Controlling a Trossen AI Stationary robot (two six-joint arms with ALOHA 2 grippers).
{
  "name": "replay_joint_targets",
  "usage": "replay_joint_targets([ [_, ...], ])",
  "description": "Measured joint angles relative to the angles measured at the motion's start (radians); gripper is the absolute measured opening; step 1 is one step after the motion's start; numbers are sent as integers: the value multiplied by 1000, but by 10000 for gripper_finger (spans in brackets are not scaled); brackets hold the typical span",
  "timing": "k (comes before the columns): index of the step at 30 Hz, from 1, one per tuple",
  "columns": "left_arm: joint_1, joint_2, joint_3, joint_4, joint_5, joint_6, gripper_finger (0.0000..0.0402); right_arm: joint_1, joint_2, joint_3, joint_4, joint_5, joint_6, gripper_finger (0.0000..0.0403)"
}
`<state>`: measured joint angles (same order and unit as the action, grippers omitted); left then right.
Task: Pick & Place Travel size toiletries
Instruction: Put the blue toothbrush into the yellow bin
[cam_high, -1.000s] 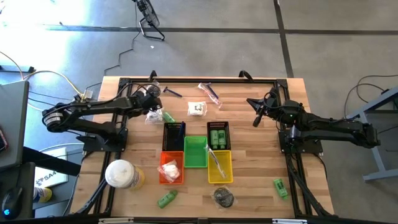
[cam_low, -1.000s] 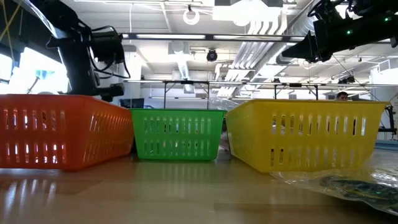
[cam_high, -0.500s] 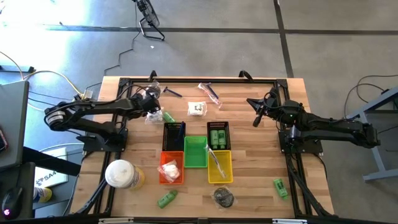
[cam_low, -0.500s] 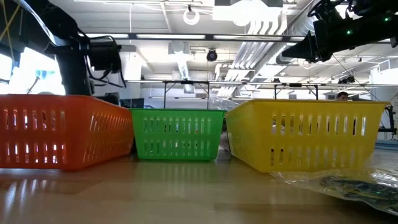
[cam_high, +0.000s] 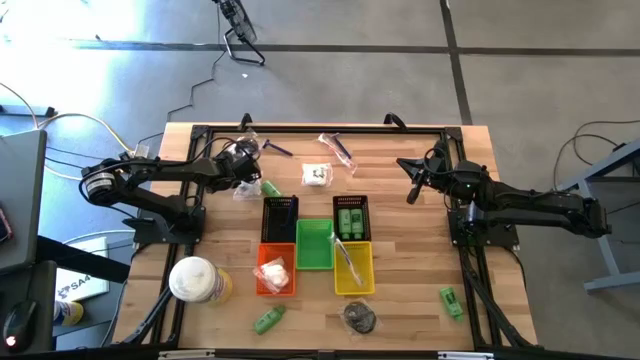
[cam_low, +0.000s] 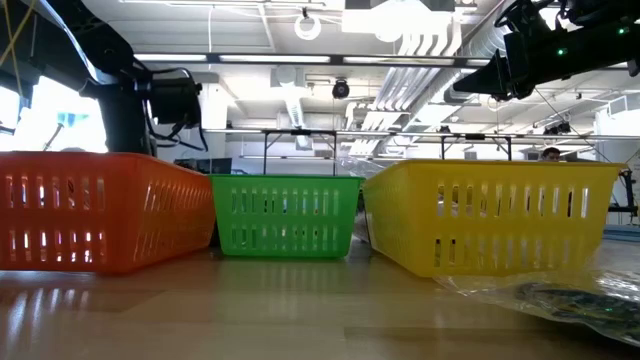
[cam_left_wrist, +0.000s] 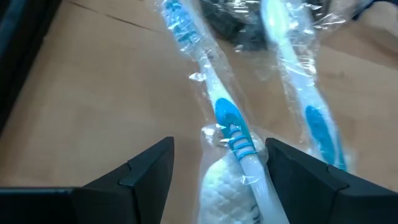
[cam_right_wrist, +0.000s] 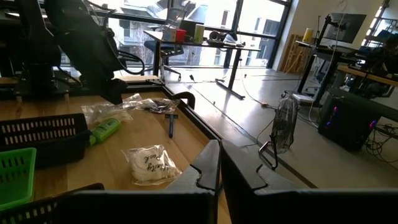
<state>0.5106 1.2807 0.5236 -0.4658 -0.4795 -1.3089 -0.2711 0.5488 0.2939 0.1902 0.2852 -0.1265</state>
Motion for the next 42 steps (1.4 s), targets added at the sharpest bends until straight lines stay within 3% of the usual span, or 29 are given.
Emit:
replay_joint_targets([
  [4, 0, 0, 0, 14, 1, 20, 227, 0, 0, 0, 0, 0, 0, 7],
  [16, 0, 0, 0, 25, 1, 22, 100, 0, 0, 0, 0, 0, 0, 7],
  [26, 0, 0, 0, 36, -2, 31, 30, 0, 0, 0, 0, 0, 0, 7],
  [33, 0, -24, 0, 60, -25, 61, 15, 0, 0, 0, -11, 0, 0, 7],
  [42, -1, -161, 1, 68, -25, 144, 23, 0, 0, 0, -19, 0, 0, 7],
])
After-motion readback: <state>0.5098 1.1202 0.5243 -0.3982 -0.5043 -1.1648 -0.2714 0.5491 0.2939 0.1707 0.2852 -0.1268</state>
